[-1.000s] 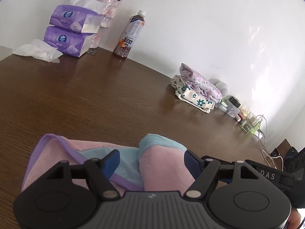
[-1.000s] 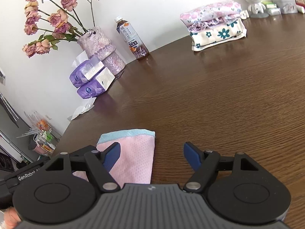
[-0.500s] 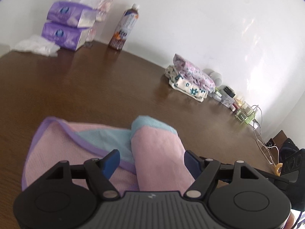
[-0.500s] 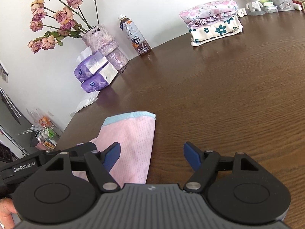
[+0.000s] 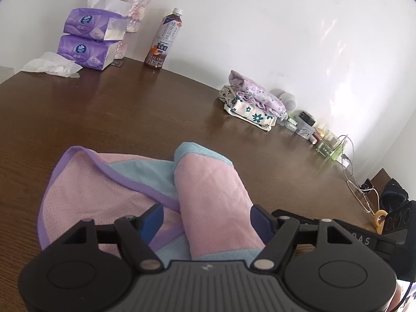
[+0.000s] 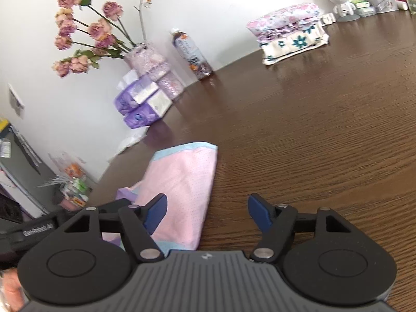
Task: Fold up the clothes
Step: 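Lower the right gripper onto the rolled bundle end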
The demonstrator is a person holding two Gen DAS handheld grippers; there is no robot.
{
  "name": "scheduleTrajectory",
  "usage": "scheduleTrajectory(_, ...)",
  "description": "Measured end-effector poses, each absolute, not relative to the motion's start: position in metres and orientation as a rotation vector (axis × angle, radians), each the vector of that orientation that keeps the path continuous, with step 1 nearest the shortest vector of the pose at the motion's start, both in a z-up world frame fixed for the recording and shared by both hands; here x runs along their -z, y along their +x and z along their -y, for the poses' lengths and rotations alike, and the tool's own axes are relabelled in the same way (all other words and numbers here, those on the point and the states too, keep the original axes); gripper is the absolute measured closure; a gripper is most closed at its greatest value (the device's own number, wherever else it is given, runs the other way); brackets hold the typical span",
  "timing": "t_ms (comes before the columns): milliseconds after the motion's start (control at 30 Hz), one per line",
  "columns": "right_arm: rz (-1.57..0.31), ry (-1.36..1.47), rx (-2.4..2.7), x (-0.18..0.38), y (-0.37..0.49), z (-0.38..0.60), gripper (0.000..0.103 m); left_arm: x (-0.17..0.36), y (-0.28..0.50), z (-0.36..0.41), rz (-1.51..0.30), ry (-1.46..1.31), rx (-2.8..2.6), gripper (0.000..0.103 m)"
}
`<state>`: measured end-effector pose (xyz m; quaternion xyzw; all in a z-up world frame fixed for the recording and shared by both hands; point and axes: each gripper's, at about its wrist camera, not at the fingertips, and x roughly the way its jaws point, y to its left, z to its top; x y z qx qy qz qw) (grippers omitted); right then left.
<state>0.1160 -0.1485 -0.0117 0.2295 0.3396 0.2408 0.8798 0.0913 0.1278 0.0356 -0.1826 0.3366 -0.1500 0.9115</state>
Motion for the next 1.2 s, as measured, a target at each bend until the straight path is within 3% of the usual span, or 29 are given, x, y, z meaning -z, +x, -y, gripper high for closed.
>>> scheduleTrajectory(100, -0.699, 0.453, -0.524, 0.009, 0.110, 0.144, 0.037, -0.035, 0.087, -0.126, -0.695, -0.367, 0.316, 0.032)
scheduleTrajectory(167, -0.711, 0.436, -0.529, 0.010, 0.106, 0.139, 0.048, -0.033, 0.083, -0.126, -0.698, -0.362, 0.327, 0.035)
scheduleTrajectory(267, -0.742, 0.444, -0.547, 0.016, 0.102, 0.135, 0.063, -0.027, 0.077, -0.126, -0.709, -0.369, 0.352, 0.045)
scheduleTrajectory(333, -0.752, 0.445, -0.560, 0.018, 0.099, 0.131, 0.076, -0.022, 0.074, -0.125, -0.719, -0.372, 0.369, 0.063)
scheduleTrajectory(367, -0.756, 0.442, -0.564, 0.018, 0.098, 0.129, 0.084, -0.020, 0.074, -0.125, -0.727, -0.370, 0.375, 0.067)
scheduleTrajectory(400, -0.756, 0.434, -0.567, 0.018, 0.097, 0.127, 0.085, -0.018, 0.075, -0.125, -0.733, -0.372, 0.379, 0.070)
scheduleTrajectory(467, -0.756, 0.423, -0.565, 0.017, 0.097, 0.125, 0.083, -0.017, 0.075, -0.127, -0.740, -0.386, 0.376, 0.067)
scheduleTrajectory(500, -0.759, 0.431, -0.563, 0.016, 0.097, 0.126, 0.080, -0.018, 0.075, -0.129, -0.739, -0.397, 0.372, 0.054)
scheduleTrajectory(533, -0.765, 0.446, -0.561, 0.016, 0.098, 0.128, 0.066, -0.019, 0.076, -0.132, -0.738, -0.409, 0.368, 0.043)
scheduleTrajectory(567, -0.766, 0.463, -0.556, 0.015, 0.100, 0.131, 0.059, -0.020, 0.076, -0.133, -0.730, -0.415, 0.364, 0.043)
scheduleTrajectory(800, -0.791, 0.483, -0.491, 0.011, 0.141, 0.128, 0.059, -0.028, 0.109, -0.138, -0.694, -0.445, 0.295, 0.044)
scheduleTrajectory(833, -0.798, 0.477, -0.493, 0.011, 0.145, 0.125, 0.060, -0.028, 0.115, -0.137, -0.694, -0.439, 0.292, 0.048)
scheduleTrajectory(867, -0.805, 0.469, -0.498, 0.011, 0.148, 0.122, 0.068, -0.027, 0.119, -0.136, -0.698, -0.434, 0.296, 0.056)
scheduleTrajectory(900, -0.813, 0.464, -0.509, 0.012, 0.150, 0.119, 0.073, -0.025, 0.122, -0.136, -0.707, -0.439, 0.311, 0.071)
scheduleTrajectory(933, -0.819, 0.458, -0.516, 0.013, 0.151, 0.118, 0.075, -0.022, 0.124, -0.137, -0.725, -0.454, 0.324, 0.073)
scheduleTrajectory(967, -0.823, 0.451, -0.520, 0.012, 0.151, 0.118, 0.075, -0.021, 0.126, -0.138, -0.739, -0.470, 0.331, 0.072)
scheduleTrajectory(1000, -0.821, 0.449, -0.519, 0.011, 0.152, 0.118, 0.075, -0.020, 0.128, -0.141, -0.745, -0.488, 0.325, 0.065)
scheduleTrajectory(1033, -0.815, 0.459, -0.511, 0.009, 0.154, 0.120, 0.067, -0.020, 0.129, -0.143, -0.747, -0.509, 0.314, 0.049)
scheduleTrajectory(1067, -0.808, 0.476, -0.500, 0.008, 0.156, 0.123, 0.060, -0.021, 0.131, -0.146, -0.741, -0.536, 0.295, 0.043)
scheduleTrajectory(1167, -0.807, 0.499, -0.462, 0.006, 0.170, 0.123, 0.060, -0.022, 0.139, -0.149, -0.709, -0.595, 0.261, 0.045)
scheduleTrajectory(1200, -0.814, 0.502, -0.456, 0.007, 0.175, 0.120, 0.060, -0.022, 0.143, -0.148, -0.703, -0.612, 0.263, 0.057)
